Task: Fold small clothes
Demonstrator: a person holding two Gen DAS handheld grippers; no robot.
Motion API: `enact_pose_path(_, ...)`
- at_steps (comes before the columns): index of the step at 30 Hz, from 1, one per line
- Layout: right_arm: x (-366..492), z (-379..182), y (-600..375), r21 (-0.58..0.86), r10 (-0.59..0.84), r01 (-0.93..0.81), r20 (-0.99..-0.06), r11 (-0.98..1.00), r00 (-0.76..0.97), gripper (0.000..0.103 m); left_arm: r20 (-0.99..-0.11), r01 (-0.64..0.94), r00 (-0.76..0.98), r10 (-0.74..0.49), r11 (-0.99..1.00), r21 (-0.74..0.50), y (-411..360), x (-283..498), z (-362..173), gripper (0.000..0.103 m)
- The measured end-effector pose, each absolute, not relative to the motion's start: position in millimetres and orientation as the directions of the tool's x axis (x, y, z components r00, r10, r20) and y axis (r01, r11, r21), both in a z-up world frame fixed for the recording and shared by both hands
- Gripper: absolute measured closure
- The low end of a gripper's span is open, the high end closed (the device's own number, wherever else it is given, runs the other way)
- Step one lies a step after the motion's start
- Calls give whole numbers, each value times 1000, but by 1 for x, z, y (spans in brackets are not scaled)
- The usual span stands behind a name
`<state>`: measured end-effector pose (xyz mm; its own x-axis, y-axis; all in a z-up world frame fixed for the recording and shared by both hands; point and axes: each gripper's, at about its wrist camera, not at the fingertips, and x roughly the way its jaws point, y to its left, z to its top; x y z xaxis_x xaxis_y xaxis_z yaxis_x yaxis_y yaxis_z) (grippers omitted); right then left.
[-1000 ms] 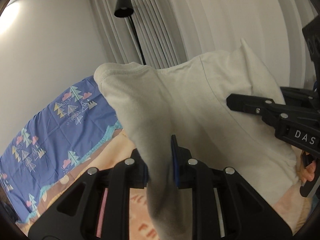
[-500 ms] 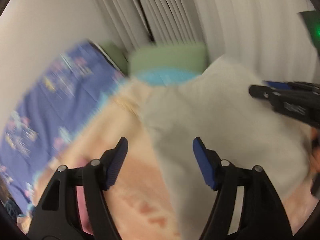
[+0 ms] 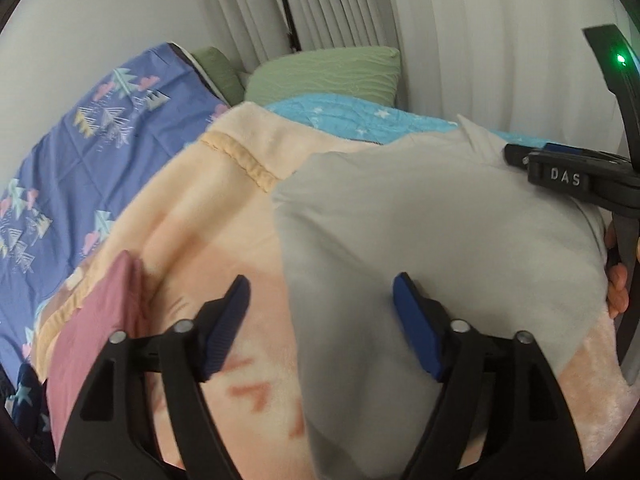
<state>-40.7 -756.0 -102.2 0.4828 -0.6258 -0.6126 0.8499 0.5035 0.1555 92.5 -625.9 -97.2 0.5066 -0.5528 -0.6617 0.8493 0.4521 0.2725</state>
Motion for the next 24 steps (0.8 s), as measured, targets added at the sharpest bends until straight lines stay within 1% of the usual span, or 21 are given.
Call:
enact_pose_path(1, -52, -99, -751, 169, -652, 860, -587, 481, 480, 39, -654, 846, 511, -557, 460, 270, -619, 87, -91, 19)
enact_pose_path(2, -68, -94, -747, 205, -679, 870, -554, 449, 482, 35, -642, 844, 515, -568, 465, 266, -612, 81, -84, 15)
enact_pose_path(3, -85, -92, -744, 252, -697, 872, -526, 419, 487, 27, -620, 845, 517, -591, 468, 259, -603, 74, -76, 11)
enact_pose_path(4, -99, -93, -741, 298, -706, 868, -506, 397, 496, 24, -584, 846, 521, -622, 468, 257, -590, 64, -65, 10)
enact_pose_path(5, -122, -95, -738, 377, -714, 854, -480, 358, 511, 24, -560, 847, 522, -643, 466, 255, -580, 55, -57, 8)
enact_pose_path(7, -159, -98, -732, 499, -712, 816, -457, 291, 533, 24, -526, 859, 508, -682, 450, 246, -562, 38, -41, 5)
enact_pose_path(9, -177, -94, -723, 533, -696, 797, -457, 284, 554, 24, -491, 865, 499, -714, 442, 238, -542, 19, -27, 4)
enact_pose_path(11, -188, -80, -697, 493, -703, 802, -435, 338, 563, 23, -474, 873, 486, -734, 434, 222, -527, 3, -15, 4)
enact_pose_path(14, -200, -55, -642, 377, -722, 813, -386, 444, 573, 16, -462, 881, 470, -752, 426, 204, -501, -19, -1, 2)
enact_pose_path(16, -210, -41, -599, 312, -721, 798, -344, 515, 601, 9, -461, 884, 464, -757, 426, 191, -483, -32, 5, 2)
enact_pose_path(19, -225, -26, -551, 260, -721, 782, -303, 566, 623, 1, -449, 876, 473, -758, 458, 150, -451, -47, 13, 2)
enact_pose_path(22, -239, -12, -505, 214, -775, 817, -261, 535, 576, 1, -448, 846, 519, -728, 513, 148, -427, -62, 20, 2)
enact_pose_path(24, -243, -6, -486, 186, -801, 842, -260, 507, 540, 1, -429, 814, 569, -701, 556, 171, -411, -75, 23, 2)
